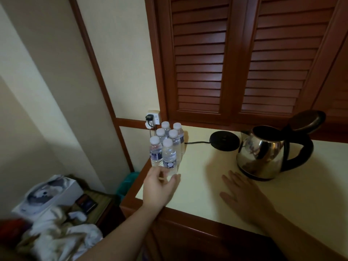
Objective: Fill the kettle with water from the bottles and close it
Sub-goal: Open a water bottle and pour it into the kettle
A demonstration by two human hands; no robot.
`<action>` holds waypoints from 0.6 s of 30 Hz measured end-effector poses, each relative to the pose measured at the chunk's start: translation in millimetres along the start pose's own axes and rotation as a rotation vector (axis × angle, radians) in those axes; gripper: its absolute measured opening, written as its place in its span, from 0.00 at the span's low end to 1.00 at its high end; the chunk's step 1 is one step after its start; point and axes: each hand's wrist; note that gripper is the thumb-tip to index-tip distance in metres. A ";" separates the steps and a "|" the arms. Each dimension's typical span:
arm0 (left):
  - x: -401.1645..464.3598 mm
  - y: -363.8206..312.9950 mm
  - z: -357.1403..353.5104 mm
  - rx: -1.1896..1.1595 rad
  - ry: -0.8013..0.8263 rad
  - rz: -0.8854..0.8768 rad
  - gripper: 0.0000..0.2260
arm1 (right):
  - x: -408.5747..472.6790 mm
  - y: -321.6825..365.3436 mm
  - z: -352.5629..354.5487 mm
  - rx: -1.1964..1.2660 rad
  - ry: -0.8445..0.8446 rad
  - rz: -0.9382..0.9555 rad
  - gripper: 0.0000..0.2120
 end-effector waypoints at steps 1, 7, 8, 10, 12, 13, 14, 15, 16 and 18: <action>3.2 2.1 5.6 -0.019 -0.030 0.063 0.11 | -0.2 -0.3 -0.5 0.000 0.001 -0.002 0.48; 41.3 7.6 27.8 -0.101 -0.005 0.241 0.17 | -2.5 2.1 1.3 0.013 -0.001 -0.002 0.36; 47.5 6.1 30.3 -0.104 0.051 0.245 0.21 | -2.9 2.1 1.6 0.013 0.002 -0.001 0.38; 57.2 7.7 33.7 -0.125 0.162 0.244 0.27 | -3.1 1.7 1.8 0.006 0.000 0.002 0.46; 64.1 13.0 35.8 -0.142 0.249 0.242 0.26 | -2.4 0.5 0.8 0.015 -0.009 -0.008 0.55; 66.3 16.3 36.3 -0.140 0.273 0.232 0.24 | -2.6 0.4 0.7 0.018 -0.011 -0.012 0.57; 67.0 18.0 37.0 -0.134 0.282 0.224 0.22 | -3.0 0.6 0.8 0.018 -0.012 -0.014 0.57; 66.5 19.2 37.3 -0.136 0.278 0.220 0.20 | -3.2 0.9 0.9 0.019 -0.015 -0.015 0.57; 65.3 20.2 37.7 -0.139 0.261 0.220 0.19 | -3.2 0.9 0.8 0.025 -0.018 -0.018 0.56; 59.3 21.4 39.5 -0.140 0.220 0.213 0.17 | -3.2 0.5 0.8 0.033 -0.019 -0.020 0.54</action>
Point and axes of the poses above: each hand's wrist, its own x-axis towards the middle knuckle, its own z-axis out of the back of the hand, y = z × x, and after that the axes turned 4 degrees about z, right-handed
